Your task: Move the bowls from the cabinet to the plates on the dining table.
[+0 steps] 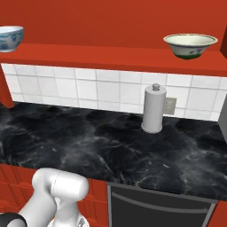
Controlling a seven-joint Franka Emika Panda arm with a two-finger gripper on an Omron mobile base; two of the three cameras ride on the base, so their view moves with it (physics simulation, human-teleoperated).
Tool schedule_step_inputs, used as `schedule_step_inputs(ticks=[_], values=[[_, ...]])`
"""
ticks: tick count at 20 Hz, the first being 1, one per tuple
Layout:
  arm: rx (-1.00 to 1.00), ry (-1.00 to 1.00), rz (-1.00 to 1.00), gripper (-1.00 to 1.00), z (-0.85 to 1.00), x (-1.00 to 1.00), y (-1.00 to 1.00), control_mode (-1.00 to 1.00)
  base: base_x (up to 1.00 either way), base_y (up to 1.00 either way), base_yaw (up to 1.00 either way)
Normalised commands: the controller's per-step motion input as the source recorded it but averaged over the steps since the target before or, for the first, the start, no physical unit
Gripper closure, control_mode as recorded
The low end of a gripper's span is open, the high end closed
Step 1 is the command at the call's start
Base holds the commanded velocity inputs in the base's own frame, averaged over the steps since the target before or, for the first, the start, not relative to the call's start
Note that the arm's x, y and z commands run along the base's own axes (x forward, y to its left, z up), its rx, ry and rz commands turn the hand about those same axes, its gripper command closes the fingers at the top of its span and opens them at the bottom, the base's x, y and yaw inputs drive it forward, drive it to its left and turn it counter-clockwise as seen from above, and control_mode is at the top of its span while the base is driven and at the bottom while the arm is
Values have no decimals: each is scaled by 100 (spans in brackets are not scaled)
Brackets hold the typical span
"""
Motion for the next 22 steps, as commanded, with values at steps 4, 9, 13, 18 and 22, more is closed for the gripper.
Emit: schedule_step_inputs(ticks=[4, 9, 13, 18, 22], values=[[-2, 0, 0, -100, 0, -46, 20, -100, 0, 0, 0], [-1, 0, 4, -100, 0, -43, 16, -100, 0, 0, 0], [0, -1, 5, -100, 0, -43, 11, -100, 0, 0, 0], [0, -6, 9, -100, 0, -56, -12, -100, 0, 0, 0], [0, -8, 13, -100, 0, -56, -29, -100, 0, 0, 0]])
